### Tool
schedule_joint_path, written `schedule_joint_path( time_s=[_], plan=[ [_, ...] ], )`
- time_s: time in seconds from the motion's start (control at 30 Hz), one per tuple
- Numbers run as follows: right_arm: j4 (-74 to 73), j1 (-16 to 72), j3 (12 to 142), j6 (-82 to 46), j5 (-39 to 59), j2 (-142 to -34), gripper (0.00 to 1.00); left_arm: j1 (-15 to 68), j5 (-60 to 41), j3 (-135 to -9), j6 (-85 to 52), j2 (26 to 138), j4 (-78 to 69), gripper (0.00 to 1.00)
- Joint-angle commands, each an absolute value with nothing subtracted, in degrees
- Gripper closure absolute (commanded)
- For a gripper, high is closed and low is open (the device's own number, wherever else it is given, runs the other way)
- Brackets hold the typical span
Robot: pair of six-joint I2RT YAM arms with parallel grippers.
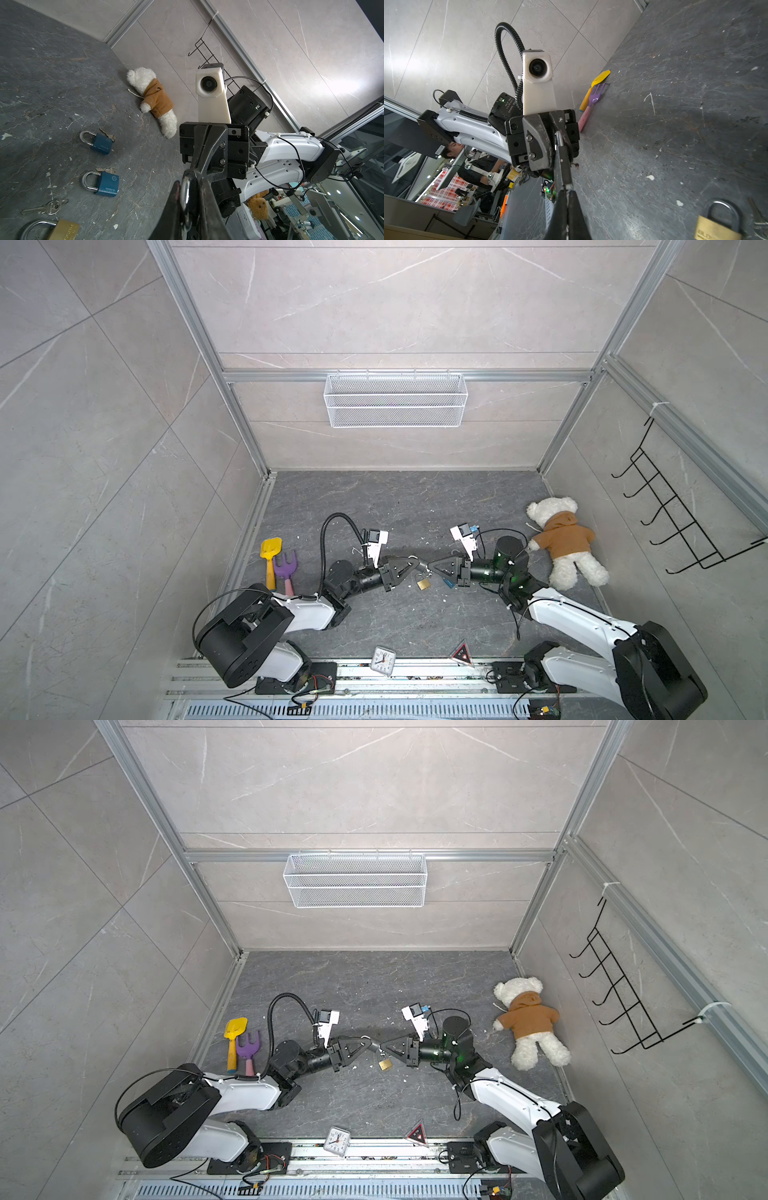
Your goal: Lock with the key
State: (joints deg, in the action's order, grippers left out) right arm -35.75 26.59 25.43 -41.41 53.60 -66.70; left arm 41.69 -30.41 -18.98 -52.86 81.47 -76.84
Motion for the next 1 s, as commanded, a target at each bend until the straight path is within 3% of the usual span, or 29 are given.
schedule_joint_path(
  time_s=[0.0, 0.63, 0.77, 0.83, 0.97],
  plan=[
    [-37.2, 26.7, 24.9, -42.0, 55.1, -66.1, 1.00, 40.6, -26.5, -18.5, -51.9, 79.5, -81.0, 1.00],
    [-35.1, 26.5, 24.5, -40.0, 55.2, -65.5, 1.00, 35.1, -24.0, -14.6, -53.4, 74.3, -78.9, 1.00],
    [-33.1, 26.3, 25.2, -39.9, 52.0, -66.0, 1.00, 33.2, -28.3, -19.6, -49.5, 71.1, -61.1, 1.00],
    [-29.6, 26.3, 25.7, -37.9, 48.3, -65.8, 1.00, 33.1, -32.6, -26.8, -41.2, 68.5, -38.5, 1.00],
    [-27.3, 26.1, 26.1, -37.1, 42.2, -65.0, 1.00, 33.1, -27.8, -34.2, -29.1, 64.1, -8.7, 1.00]
  ],
)
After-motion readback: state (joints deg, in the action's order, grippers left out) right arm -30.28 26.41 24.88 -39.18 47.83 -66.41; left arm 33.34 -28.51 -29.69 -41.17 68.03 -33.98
